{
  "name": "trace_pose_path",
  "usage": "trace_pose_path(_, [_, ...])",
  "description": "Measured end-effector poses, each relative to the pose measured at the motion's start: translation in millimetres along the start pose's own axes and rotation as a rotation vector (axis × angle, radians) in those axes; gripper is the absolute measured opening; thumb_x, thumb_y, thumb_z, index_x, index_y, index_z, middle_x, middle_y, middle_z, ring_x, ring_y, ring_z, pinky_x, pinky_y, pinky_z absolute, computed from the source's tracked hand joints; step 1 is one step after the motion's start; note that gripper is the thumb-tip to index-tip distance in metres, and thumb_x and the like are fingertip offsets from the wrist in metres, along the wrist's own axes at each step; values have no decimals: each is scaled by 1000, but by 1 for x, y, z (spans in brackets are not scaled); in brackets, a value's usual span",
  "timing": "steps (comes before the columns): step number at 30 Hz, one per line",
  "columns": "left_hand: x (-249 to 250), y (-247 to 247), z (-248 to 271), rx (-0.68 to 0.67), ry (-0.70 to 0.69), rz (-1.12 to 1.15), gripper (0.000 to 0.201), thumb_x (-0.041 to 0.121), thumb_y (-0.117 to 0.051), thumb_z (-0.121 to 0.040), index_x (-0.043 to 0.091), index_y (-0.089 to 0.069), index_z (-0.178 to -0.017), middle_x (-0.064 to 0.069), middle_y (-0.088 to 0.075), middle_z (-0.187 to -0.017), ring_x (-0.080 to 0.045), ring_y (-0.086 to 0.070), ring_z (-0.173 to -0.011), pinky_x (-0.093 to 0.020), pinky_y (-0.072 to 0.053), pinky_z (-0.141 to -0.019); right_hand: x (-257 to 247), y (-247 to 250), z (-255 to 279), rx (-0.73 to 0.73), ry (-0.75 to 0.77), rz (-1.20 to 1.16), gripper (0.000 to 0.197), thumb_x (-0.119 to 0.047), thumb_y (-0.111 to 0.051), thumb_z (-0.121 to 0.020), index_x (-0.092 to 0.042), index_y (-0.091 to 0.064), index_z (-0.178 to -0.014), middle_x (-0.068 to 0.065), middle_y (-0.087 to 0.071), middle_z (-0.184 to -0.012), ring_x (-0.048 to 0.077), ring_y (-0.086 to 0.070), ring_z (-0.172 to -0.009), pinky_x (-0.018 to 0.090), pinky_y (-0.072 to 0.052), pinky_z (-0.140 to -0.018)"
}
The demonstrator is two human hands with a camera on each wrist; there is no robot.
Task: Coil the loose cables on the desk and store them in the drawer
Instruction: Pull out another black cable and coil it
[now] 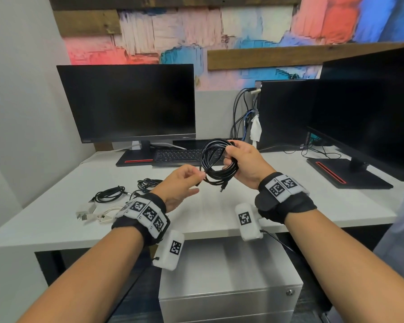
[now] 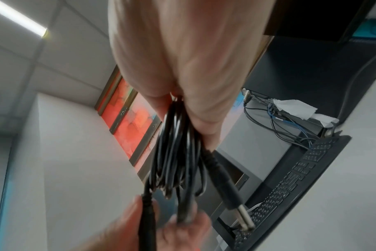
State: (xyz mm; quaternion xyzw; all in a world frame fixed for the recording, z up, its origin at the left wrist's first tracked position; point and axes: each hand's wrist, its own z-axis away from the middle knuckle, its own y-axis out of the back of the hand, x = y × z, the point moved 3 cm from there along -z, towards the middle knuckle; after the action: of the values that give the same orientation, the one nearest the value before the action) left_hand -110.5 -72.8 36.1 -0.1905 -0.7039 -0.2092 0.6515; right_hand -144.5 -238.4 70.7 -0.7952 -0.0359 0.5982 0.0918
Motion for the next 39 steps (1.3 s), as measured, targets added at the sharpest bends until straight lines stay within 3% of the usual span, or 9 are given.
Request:
trace_pose_path(2, [2,-1,-1,2,-31,119,12,6,-53,-93,13,-48,-86,-11,-61,-91,-16,-62,-84,-23,-54,-77,1,-1,1,-11,7,17,21,0,-35,-95,-9,-49,-108,-3,-39,-62,7,-40,-50,21,-35,-52])
trace_pose_path(6, [3,-1,-1,28,-12,255,20,7,-52,-94,6,-49,-115,-10,-62,-85,-10,-61,-67,-15,-54,-64,1,-2,0,0,6,-13,22,0,-35,-94,-8,-49,-109,-2,-38,-64,6,-40,-51,20,-36,-51])
trace_pose_path(11, [-1,-3,1,-123,45,320,15,12,-44,-98,6,-58,-94,-3,-63,-88,-7,-58,-76,-15,-54,-68,2,-3,1,-14,-2,-57,19,-1,-35,-97,-8,-49,-107,-1,-36,-65,7,-40,-52,20,-36,-52])
trace_pose_path(14, [3,-4,4,-143,31,357,16,13,-45,-97,8,-55,-85,-2,-61,-84,-7,-57,-72,-15,-54,-65,3,-4,1,-25,-12,-77,17,-2,-34,-98,-8,-48,-91,0,-38,-66,7,-41,-52,19,-37,-52])
trace_pose_path(18, [10,-5,10,-131,-1,364,16,11,-47,-96,9,-55,-82,0,-61,-72,-6,-55,-65,-13,-51,-58,6,-7,2,-36,-53,-136,22,-4,-33,-99,-10,-47,-85,0,-42,-66,8,-42,-52,19,-39,-54])
trace_pose_path(26, [14,-9,11,-6,-128,90,9,9,-55,-92,9,-58,-83,1,-57,-63,-7,-55,-58,-15,-36,-45,8,-9,1,-12,-107,-221,17,-6,-32,-100,-7,-49,-104,1,-42,-65,8,-40,-49,17,-38,-51])
trace_pose_path(30, [17,-17,11,-9,-144,192,12,9,-53,-93,9,-56,-81,-1,-49,-63,-7,-44,-54,-14,-29,-41,15,-9,-1,-35,-137,-323,21,-7,-30,-100,-5,-51,-104,1,-41,-62,8,-39,-52,21,-40,-59])
trace_pose_path(34, [18,-21,10,-149,-123,210,9,0,-57,-88,6,-50,-87,0,-60,-78,-5,-52,-62,-14,-41,-52,17,-4,0,47,-143,-302,25,-6,-29,-100,-5,-53,-94,1,-39,-61,8,-42,-53,22,-46,-60])
trace_pose_path(39, [12,-13,5,-16,-79,215,15,-4,-56,-88,9,-55,-82,-3,-65,-77,-4,-61,-61,-13,-50,-55,12,0,-1,119,-137,-283,30,-2,-30,-98,-10,-45,-74,3,-39,-64,9,-37,-49,23,-38,-58])
